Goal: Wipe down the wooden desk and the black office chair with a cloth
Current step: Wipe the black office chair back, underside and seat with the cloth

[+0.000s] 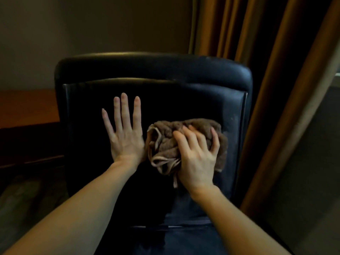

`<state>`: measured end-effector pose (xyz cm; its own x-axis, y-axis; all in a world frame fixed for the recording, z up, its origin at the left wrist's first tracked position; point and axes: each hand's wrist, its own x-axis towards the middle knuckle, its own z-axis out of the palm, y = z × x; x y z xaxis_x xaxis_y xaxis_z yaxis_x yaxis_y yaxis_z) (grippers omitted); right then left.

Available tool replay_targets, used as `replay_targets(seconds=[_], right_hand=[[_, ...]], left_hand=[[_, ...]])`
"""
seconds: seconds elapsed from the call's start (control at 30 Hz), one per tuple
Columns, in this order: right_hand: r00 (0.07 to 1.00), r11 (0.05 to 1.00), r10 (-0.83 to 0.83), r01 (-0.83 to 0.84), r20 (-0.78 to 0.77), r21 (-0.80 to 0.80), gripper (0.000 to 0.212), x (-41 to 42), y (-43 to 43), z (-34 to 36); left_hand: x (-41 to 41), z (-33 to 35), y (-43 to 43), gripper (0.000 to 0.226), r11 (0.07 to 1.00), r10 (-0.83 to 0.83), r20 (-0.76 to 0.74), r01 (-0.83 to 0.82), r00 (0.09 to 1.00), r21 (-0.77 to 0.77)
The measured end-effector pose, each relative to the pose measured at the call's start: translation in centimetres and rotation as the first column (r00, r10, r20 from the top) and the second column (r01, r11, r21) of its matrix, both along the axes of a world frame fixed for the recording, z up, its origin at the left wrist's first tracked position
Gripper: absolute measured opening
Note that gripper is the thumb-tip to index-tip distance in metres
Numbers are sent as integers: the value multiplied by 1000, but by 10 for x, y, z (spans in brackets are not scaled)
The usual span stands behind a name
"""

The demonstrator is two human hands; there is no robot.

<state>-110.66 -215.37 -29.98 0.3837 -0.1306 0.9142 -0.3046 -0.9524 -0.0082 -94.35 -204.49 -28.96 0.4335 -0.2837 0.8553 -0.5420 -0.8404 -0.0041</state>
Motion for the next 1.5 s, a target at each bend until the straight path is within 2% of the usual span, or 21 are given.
replay_targets(seconds=[0.1, 0.2, 0.27, 0.33, 0.47, 0.57, 0.63, 0.7, 0.8, 0.9, 0.97, 1.03, 1.1, 1.17, 1.23, 1.3, 1.37, 1.43, 1.5], right_hand=[[996, 997, 19, -12, -90, 77, 37, -14, 16, -12], [941, 998, 55, -41, -333, 51, 45, -43, 21, -1], [904, 996, 80, -84, -421, 9, 51, -61, 17, 21], [916, 994, 78, -100, -394, -34, 54, -71, 10, 54], [959, 995, -10, -18, -283, -97, 54, -63, -1, 112], [940, 991, -98, 61, -328, -120, 59, -37, -13, 125], [926, 991, -129, 112, -355, -69, 61, -19, -15, 113], [951, 989, -145, 146, -274, -17, 56, -7, -12, 88], [982, 993, -117, 115, -146, -20, 45, -9, -4, 35], [993, 997, -47, 41, -105, -57, 34, -27, 2, -26], [994, 1000, -3, 1, -108, -20, 32, -39, 11, -62], [984, 999, 40, -37, -174, 19, 33, -50, 24, -92], [939, 997, 73, -65, -336, 34, 37, -63, 32, -108], [862, 994, 108, -99, -496, 44, 41, -80, 34, -106], [811, 988, 137, -150, -569, 25, 47, -97, 29, -85], [851, 985, 132, -170, -508, -28, 46, -110, 24, -55], [946, 993, 61, -89, -318, -73, 44, -113, 20, -23], [984, 999, -24, 16, -174, -51, 48, -105, 18, 4], [984, 997, -71, 71, -162, -7, 48, -92, 20, 21]], left_hand=[[-4, 2, 0, 81, 997, -45, 13, 46, 999, -55], [-8, 3, 3, 84, 992, -107, 4, 107, 994, -66], [-12, 4, 5, 85, 988, -133, -9, 132, 991, -79], [-14, 7, 6, 85, 985, -152, -15, 150, 988, -89], [-13, 6, 10, 86, 980, -182, 16, 183, 983, -76], [-7, 1, 6, 88, 985, -142, 64, 147, 988, -94], [-4, 1, 0, 96, 989, -101, 72, 108, 992, -102], [-2, -1, -4, 99, 992, -78, 72, 85, 994, -95], [0, -4, -6, 84, 988, -94, 81, 103, 992, -115], [-4, -3, -4, 69, 979, -140, 89, 151, 986, -139], [-9, -1, -1, 65, 972, -171, 87, 182, 981, -147], [-13, 1, 2, 64, 972, -179, 71, 187, 981, -143], [-16, 2, 4, 64, 975, -169, 54, 175, 984, -138], [-20, 5, 7, 64, 975, -174, 38, 178, 984, -132], [-25, 9, 13, 63, 970, -205, 24, 206, 979, -128], [-33, 11, 22, 63, 961, -258, -4, 256, 966, -103], [-44, 4, 32, 67, 957, -289, -43, 288, 956, -22], [-55, -10, 41, 74, 950, -297, -77, 302, 952, 74], [-64, -26, 49, 80, 941, -298, -105, 310, 949, 133]])
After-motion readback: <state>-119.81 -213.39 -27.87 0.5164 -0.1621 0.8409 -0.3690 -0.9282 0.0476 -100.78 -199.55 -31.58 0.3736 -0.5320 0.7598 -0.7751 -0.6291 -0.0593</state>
